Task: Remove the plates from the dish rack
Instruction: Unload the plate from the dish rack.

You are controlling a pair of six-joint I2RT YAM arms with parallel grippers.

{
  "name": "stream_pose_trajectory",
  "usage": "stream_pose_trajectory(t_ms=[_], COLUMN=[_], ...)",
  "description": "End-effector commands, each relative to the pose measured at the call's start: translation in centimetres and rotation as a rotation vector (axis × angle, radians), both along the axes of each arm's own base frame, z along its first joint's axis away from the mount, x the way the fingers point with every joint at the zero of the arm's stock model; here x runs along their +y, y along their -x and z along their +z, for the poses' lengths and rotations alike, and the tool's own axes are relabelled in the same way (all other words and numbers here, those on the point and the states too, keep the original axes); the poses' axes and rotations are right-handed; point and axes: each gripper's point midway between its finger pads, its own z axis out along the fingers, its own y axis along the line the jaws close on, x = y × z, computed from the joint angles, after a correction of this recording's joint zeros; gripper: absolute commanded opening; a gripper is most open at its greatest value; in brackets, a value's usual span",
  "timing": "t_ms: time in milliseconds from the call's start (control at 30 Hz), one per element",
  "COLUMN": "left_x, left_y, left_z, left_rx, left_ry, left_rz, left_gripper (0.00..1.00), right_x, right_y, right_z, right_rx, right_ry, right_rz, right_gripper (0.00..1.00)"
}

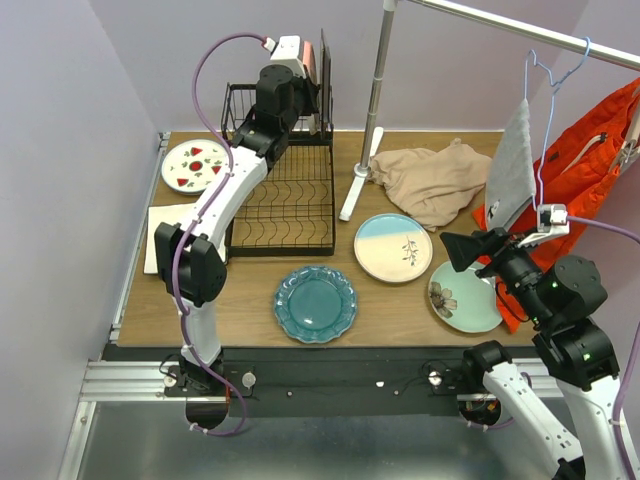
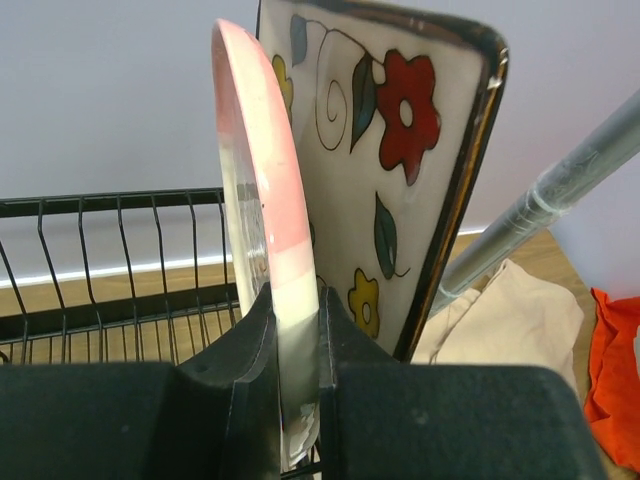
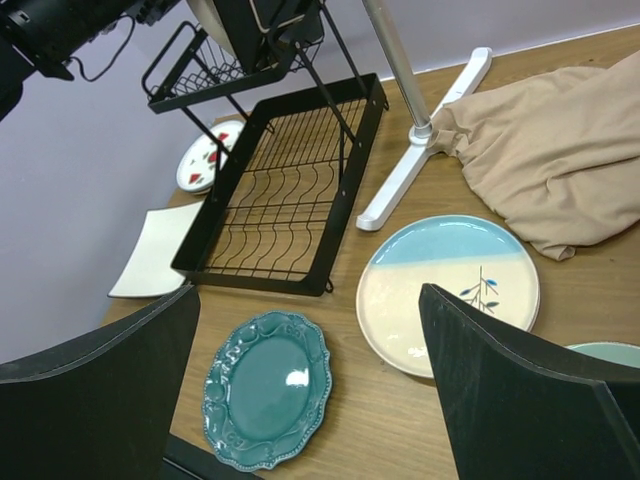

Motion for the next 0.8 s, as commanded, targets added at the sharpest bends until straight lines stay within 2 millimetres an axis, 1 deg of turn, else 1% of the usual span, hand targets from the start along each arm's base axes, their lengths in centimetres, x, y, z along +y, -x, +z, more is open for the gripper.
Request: stream_pose_trajectory(t_ms=[0,100,333,500,533,733,767], left_x=[0.3,0.4,1.0,1.2,1.5,1.9,2.1], left_y=[4.2,4.4,5.1,5.7,6.4,6.7,6.5], left_z=[14.1,14.5,15.8,16.2,17.5,17.8,17.6], left_rx=[-0.333,-0.343,-0.387,-0.422,-0.465,-0.476,-0.473], left_ry=[0.110,0.104,0.096,0.099,0.115,0.091,0.079], left_rz=[-0.091,-0.091,-0.074,-0.077,-0.078,-0.065,-0.052], left_gripper=[0.00,0.00,0.00,0.00,0.00,0.00,0.00], right_x=[-0.3,-0.2,-0.1,-0.1,-0.1,-0.1,-0.2], right_y=[0.6,0.5,0.5,0.3,0.2,0.4,0.5], right_z=[0.8,0.3,0.3,-0.2,-0.4,0.0,0.1], right_rx=[-0.011,0.000,0.002,0.016,0.022,0.011,0.007], right_ry=[-0.004,-0.007,-0.013,-0.013,-0.011,-0.016,-0.018], right_rz=[-0.005,-0.004,0.000,-0.006,-0.007,-0.003,-0.005], right_gripper=[0.99,0.99,0.99,0.99,0.99,0.99,0.99])
